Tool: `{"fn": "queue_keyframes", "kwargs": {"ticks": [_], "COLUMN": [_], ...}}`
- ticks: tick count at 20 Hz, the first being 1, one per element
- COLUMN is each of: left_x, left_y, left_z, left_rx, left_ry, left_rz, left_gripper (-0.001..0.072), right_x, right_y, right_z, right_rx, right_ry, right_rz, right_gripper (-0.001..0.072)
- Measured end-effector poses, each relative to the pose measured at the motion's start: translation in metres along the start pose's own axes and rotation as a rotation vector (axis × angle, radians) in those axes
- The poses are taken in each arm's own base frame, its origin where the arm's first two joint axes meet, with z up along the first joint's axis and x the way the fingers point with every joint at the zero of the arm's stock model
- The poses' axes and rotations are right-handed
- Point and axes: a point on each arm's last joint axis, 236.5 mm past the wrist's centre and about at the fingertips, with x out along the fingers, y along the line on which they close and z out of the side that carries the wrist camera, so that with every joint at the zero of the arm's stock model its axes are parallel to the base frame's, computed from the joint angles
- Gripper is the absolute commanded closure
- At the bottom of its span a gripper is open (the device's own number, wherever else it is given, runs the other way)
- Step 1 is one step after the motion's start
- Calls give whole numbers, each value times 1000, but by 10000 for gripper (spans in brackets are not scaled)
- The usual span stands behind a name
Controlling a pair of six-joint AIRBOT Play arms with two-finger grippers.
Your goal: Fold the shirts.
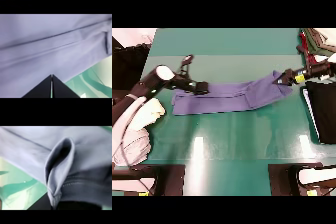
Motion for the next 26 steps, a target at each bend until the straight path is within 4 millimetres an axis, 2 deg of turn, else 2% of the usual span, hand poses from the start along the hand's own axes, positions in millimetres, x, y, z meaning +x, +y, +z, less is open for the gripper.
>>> {"fn": "queue_keyframes", "kwargs": {"ticks": [5,9,12,15,18,21,23,26], "left_x": [65,90,97,99,93,74,46,-15], "left_y": [-29,-35,-36,-35,-23,-2,13,36], "left_z": [5,5,6,6,9,20,40,71], "left_rx": [64,77,82,82,65,54,62,86], "left_ry": [69,92,95,99,109,114,67,-25], "left_rz": [-38,-50,-50,-49,-41,-13,29,109], "left_gripper": [684,683,683,684,685,685,684,683], "right_x": [-8,-7,1,17,39,56,63,72], "right_y": [100,174,209,228,229,225,228,239], "right_z": [25,33,38,39,34,30,31,30], "right_rx": [-170,-308,-371,-404,-391,-373,-378,-397], "right_ry": [-31,-69,-82,-66,-29,-7,-15,-28], "right_rz": [27,63,88,112,122,123,128,141], "right_gripper": [698,698,698,698,698,698,698,698]}}
